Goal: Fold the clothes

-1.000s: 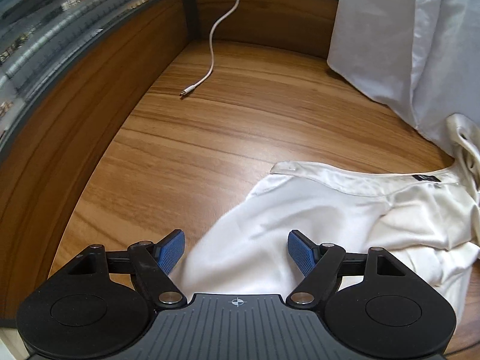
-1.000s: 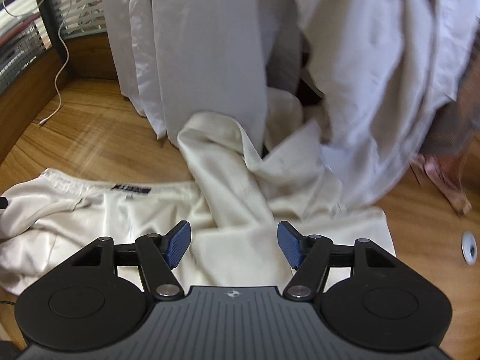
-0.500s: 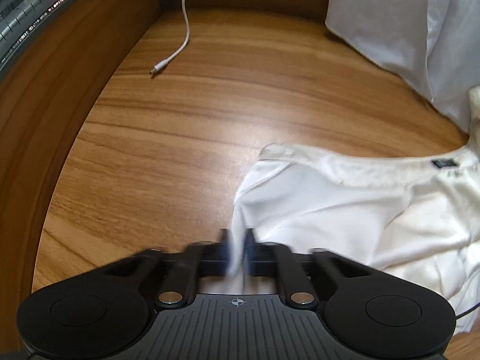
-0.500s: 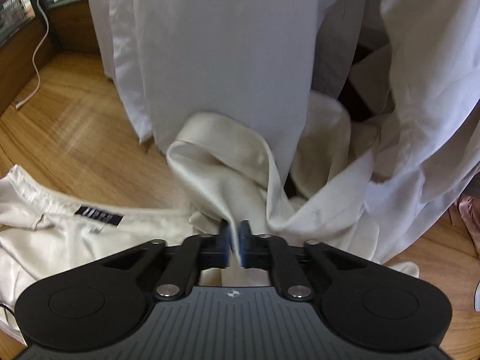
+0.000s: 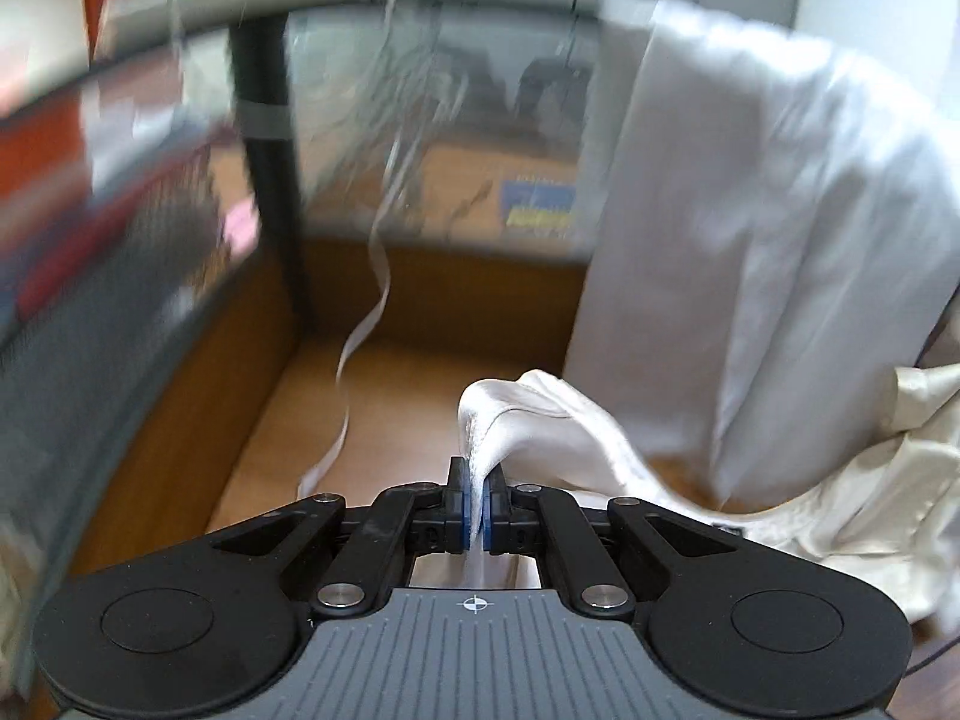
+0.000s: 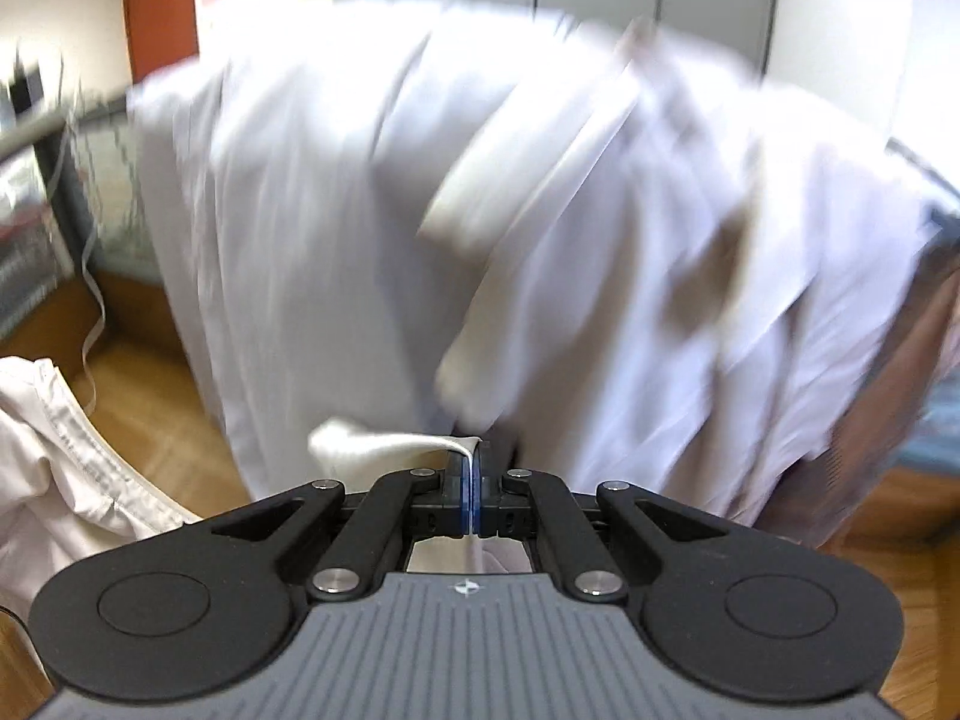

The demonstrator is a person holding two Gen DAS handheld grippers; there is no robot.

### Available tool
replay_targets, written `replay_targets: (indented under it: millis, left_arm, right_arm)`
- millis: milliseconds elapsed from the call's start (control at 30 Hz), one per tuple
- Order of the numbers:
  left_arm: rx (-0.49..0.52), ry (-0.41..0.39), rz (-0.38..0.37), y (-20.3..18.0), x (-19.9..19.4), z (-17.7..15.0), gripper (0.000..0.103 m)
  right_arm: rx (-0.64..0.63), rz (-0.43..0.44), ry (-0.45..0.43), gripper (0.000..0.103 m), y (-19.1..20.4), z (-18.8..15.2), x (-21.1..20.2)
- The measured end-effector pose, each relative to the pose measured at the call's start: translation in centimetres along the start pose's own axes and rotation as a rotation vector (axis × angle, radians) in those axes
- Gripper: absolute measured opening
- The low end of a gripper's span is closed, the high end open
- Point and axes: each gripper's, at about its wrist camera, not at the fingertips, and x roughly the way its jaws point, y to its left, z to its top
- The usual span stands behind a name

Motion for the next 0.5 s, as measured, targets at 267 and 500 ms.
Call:
replay_targets:
  millis: [267,500]
  left_arm:
    - [0.026,-0.151,-0.098,-2.5,-7.6,3.5,0.005]
    - [0.047,-0.019,-0.100,-3.4,-8.6,-3.9,0.005]
  right_arm:
    - [0.083,-0.028,-0.147,0.001,-4.6,1.7,-9.5]
    - [0.148,-0.041,-0.062,0.001,-6.0,-6.0,-13.0]
